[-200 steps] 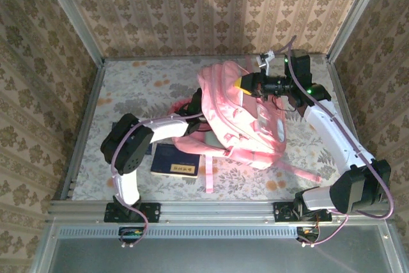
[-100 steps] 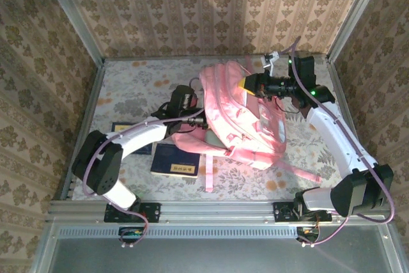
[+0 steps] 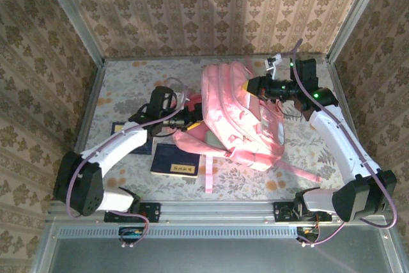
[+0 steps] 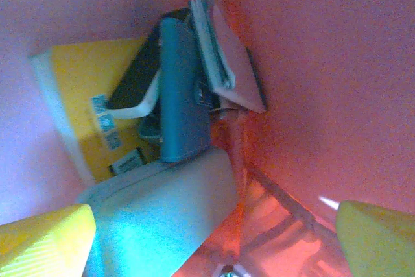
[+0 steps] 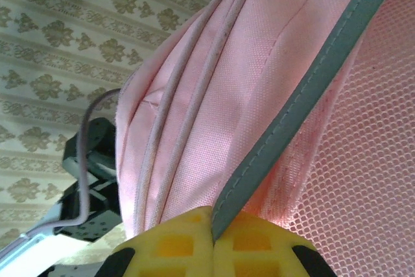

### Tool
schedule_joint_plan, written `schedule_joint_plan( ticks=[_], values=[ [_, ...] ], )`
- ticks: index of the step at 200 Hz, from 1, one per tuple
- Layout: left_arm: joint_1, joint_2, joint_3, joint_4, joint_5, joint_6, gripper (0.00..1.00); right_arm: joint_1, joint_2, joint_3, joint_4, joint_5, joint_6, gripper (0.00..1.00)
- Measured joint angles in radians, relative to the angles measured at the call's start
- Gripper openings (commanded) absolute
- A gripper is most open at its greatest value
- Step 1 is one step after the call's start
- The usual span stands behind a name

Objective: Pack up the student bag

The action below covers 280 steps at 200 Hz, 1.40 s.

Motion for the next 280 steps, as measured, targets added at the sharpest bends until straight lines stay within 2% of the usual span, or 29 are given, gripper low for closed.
schedule_joint_plan(
  ticks=[39,66,107,135,154,194,235,280],
  values=[
    [0.08,-0.115,-0.039,-0.13,-0.056,0.043,0.94,0.001,-0.008,0.003,-0.068,0.082,-0.072,0.0],
    [0.135,-0.182,-0.108,-0.187,-0.09,0.045,0.94,0.02,-0.008,0.024,-0.132,0.189,-0.135,0.0],
    [0.16,-0.285,-0.115,-0.3,-0.143,0.081,0.94,0.082,-0.009,0.058,-0.229,0.393,-0.205,0.0],
    [0.173,-0.342,-0.095,-0.369,-0.188,0.116,0.95,0.103,0.0,0.059,-0.246,0.463,-0.211,0.0],
    [0.173,-0.37,-0.093,-0.415,-0.22,0.132,0.95,0.146,0.023,0.037,-0.24,0.509,-0.21,0.12],
    [0.175,-0.471,-0.109,-0.485,-0.281,0.14,0.94,0.205,0.125,-0.018,-0.238,0.562,-0.211,0.19],
    [0.18,-0.523,-0.144,-0.568,-0.323,0.14,0.94,0.224,0.165,-0.027,-0.238,0.639,-0.222,0.38],
    [0.18,-0.523,-0.192,-0.682,-0.411,0.115,0.95,0.376,0.135,-0.024,-0.216,0.687,-0.293,0.43]
  ],
)
